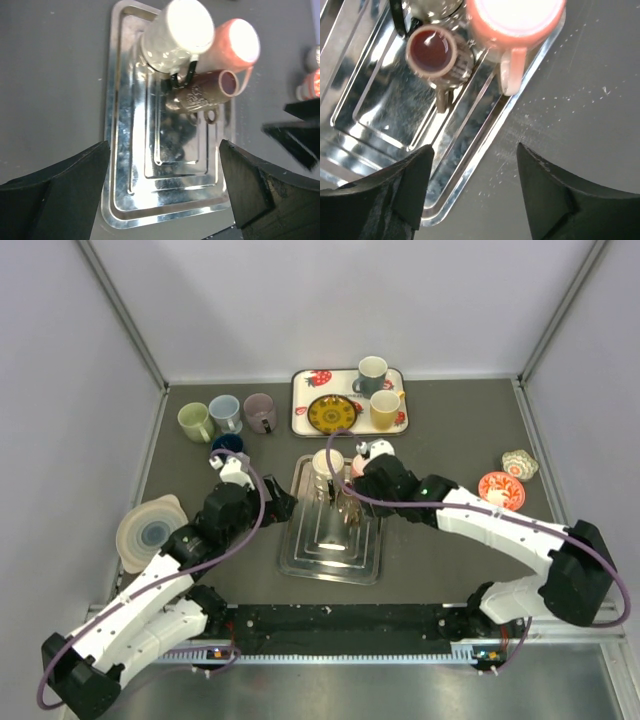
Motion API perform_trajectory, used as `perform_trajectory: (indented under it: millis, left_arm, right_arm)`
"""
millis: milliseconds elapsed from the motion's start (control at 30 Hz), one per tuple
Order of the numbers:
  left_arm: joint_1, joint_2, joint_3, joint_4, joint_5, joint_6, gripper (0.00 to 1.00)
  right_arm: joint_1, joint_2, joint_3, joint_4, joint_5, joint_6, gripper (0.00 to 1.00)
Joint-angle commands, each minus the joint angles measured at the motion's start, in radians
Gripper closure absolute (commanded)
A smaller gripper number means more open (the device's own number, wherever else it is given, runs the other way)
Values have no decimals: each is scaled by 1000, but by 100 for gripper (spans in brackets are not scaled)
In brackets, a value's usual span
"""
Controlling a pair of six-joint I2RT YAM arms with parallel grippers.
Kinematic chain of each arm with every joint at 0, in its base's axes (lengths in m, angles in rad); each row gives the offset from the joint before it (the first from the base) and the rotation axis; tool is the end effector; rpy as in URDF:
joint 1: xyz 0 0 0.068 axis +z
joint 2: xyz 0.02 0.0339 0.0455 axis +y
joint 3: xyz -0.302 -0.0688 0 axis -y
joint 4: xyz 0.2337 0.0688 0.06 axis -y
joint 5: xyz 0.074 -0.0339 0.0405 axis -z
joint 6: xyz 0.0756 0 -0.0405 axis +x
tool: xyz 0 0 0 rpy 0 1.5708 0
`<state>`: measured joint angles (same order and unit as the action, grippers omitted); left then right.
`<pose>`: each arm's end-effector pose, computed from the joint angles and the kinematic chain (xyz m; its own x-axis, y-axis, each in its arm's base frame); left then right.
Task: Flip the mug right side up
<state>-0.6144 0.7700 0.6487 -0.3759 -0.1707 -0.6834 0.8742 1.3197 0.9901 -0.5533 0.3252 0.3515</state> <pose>0.1487 -0.0892 0.2842 -0.5839 -0.3496 -0.7327 0.0998 0.8648 -0.4922 0.1969 0.1977 0.2746 -0.6708 -0.2935 -0.6811 -0.3895 0.9209 -0.0131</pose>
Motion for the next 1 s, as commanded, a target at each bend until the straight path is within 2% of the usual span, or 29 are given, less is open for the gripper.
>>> perform_trajectory:
  millis: [0, 67, 167, 367, 967]
  left_arm:
    - [-1, -90, -95, 204, 106, -31, 6]
    - [-1, -116, -124, 226, 129, -24, 9]
    - [-1, -120, -121, 213, 140, 11, 10]
    - [-1, -110, -90, 177, 163, 53, 11]
    - [-1, -31, -80, 206, 226, 70, 12]
  right_arm:
    - [-98, 48, 100, 21, -27, -46, 39]
    - [-132, 88, 136, 32, -61, -57, 47]
    - [-173, 156, 202, 3, -135, -109, 48]
    - [-195, 260, 265, -43, -170, -129, 39]
    - [-250, 386, 295, -23, -157, -151, 45]
